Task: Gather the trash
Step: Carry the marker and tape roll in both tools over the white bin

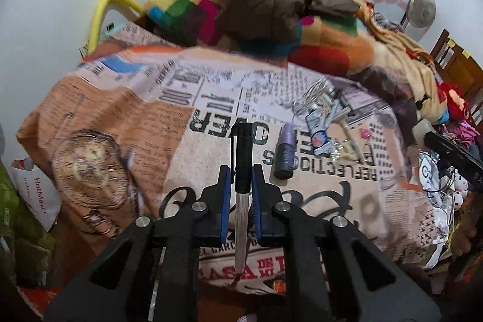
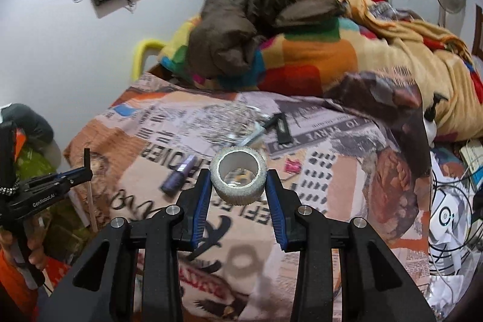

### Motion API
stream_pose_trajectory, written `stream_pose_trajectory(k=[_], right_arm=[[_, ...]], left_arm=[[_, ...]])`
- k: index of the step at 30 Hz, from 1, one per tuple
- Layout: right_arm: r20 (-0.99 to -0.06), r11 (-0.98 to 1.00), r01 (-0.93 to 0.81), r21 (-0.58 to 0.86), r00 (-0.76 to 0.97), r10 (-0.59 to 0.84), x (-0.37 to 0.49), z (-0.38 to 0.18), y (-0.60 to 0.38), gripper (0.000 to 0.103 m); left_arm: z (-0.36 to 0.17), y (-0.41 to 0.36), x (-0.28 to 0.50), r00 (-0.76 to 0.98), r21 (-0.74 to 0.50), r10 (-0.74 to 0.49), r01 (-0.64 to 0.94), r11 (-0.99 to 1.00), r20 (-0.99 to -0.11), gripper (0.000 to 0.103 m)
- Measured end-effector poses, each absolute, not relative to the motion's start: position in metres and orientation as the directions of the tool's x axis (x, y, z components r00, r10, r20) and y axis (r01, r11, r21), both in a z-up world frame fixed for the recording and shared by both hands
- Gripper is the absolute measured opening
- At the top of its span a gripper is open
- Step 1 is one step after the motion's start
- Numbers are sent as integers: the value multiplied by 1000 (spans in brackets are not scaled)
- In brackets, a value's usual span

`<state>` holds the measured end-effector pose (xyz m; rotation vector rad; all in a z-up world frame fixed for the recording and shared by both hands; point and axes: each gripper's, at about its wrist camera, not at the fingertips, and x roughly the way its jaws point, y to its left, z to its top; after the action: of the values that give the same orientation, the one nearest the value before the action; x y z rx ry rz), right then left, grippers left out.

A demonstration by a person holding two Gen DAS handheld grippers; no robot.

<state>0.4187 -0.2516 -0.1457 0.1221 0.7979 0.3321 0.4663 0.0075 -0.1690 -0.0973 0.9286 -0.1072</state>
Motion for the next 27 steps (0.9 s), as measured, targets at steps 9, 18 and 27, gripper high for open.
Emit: stream_pose_trajectory(k=[9, 18, 27], right_arm=[[-620, 902, -374, 215, 662, 422, 377, -105, -205, 33], [-590, 839, -514, 180, 626, 510, 339, -87, -136, 33], [-609, 753, -636, 169, 533, 587, 306, -92, -57, 33]], left_arm=[[-115, 42, 395, 673, -127, -87, -11, 992, -734, 12], [-92, 104, 322, 710, -133, -9, -119, 984, -704, 12], [-102, 161, 259, 707, -118, 82, -230, 966, -703, 12]])
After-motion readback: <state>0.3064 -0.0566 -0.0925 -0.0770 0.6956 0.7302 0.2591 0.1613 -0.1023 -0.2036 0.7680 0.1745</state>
